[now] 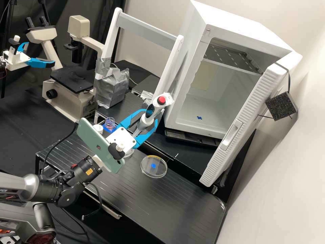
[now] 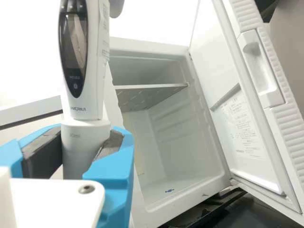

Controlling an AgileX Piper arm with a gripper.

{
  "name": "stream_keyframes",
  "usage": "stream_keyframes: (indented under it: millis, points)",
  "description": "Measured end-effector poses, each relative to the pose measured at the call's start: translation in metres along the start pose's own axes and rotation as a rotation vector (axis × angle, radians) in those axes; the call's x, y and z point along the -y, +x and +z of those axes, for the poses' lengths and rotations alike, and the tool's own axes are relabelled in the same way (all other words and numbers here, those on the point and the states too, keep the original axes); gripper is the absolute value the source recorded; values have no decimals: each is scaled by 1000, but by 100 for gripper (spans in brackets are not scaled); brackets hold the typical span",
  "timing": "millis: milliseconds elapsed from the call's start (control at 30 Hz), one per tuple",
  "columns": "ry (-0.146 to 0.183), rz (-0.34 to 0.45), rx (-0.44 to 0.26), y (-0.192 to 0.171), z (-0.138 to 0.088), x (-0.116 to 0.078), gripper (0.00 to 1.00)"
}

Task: Use the pipette

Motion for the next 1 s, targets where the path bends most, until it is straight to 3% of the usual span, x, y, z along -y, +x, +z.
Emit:
stream_keyframes:
  millis: [233,367,633,800,1000]
  points:
    - [13,13,-25,4,-5,-2,0]
    - [7,-77,-115,16,-22,5,0]
    - [-73,-428,-336,61,-67,40,0]
    - [-130,-537,-368,95,-94,55,0]
    - [-179,-570,-290,138,-116,68,0]
